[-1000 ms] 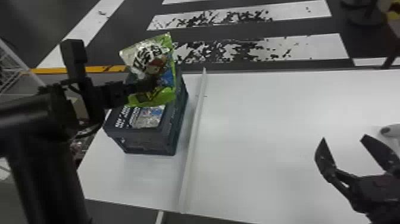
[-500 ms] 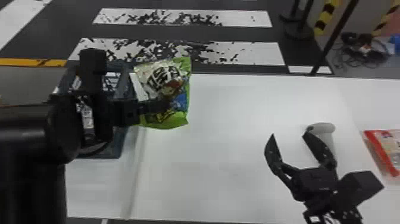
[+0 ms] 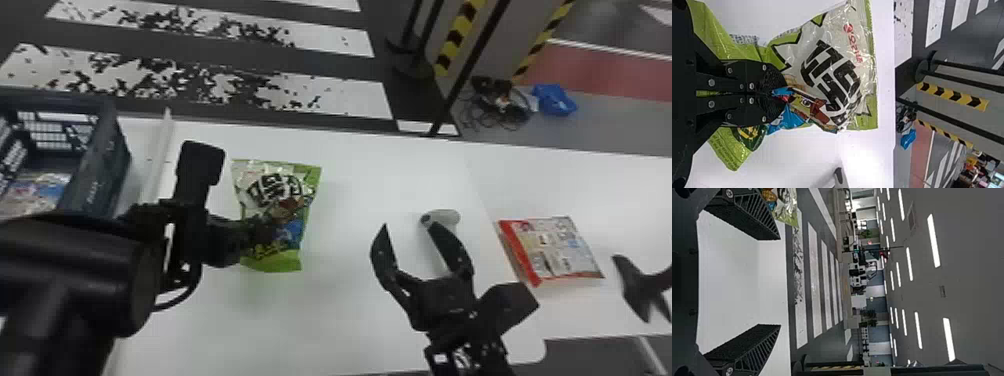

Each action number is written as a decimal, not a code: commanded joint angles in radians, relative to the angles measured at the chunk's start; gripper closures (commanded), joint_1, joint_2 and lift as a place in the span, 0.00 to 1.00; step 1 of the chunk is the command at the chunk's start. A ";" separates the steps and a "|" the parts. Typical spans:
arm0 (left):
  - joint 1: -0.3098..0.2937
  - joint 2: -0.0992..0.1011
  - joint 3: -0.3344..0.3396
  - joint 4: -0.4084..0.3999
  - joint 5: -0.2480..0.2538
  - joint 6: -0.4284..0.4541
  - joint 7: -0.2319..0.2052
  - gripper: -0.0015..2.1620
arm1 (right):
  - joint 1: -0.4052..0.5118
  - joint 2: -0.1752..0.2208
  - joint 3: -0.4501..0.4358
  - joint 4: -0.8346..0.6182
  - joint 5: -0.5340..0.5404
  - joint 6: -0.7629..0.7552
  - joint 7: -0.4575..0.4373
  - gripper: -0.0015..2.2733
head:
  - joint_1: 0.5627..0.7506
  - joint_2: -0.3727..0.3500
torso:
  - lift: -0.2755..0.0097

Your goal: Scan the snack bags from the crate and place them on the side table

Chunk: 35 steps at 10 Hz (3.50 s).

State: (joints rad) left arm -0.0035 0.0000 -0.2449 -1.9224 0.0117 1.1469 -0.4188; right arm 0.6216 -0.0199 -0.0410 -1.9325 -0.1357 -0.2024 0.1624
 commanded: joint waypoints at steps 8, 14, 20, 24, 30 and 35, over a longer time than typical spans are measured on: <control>0.060 -0.003 -0.062 0.008 0.050 -0.233 0.045 0.01 | 0.001 -0.002 -0.005 -0.011 -0.016 0.018 0.000 0.04 | 0.70 0.06 | 0.64; 0.227 0.000 0.174 -0.170 0.060 -0.623 0.091 0.02 | 0.006 -0.005 -0.007 -0.092 -0.068 0.257 0.026 0.04 | 0.70 0.21 | 0.64; 0.412 0.034 0.458 -0.217 0.136 -0.951 0.097 0.02 | -0.017 0.000 -0.046 -0.198 -0.239 0.775 0.109 0.04 | 0.70 0.62 | 0.64; 0.479 0.025 0.532 -0.214 0.171 -1.074 0.083 0.02 | -0.095 0.005 -0.096 -0.181 -0.378 1.070 0.226 0.04 | 0.70 0.82 | 0.64; 0.500 0.020 0.536 -0.211 0.197 -1.071 0.055 0.02 | -0.247 0.002 -0.099 -0.032 -0.381 1.202 0.264 0.04 | 0.70 0.88 | 0.64; 0.502 0.020 0.536 -0.201 0.200 -1.068 0.046 0.03 | -0.339 0.002 -0.083 0.084 -0.415 1.220 0.292 0.40 | 0.70 0.92 | 0.64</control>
State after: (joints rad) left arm 0.4977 0.0199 0.2914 -2.1239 0.2105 0.0787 -0.3721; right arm 0.2923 -0.0184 -0.1222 -1.8608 -0.5465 1.0179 0.4553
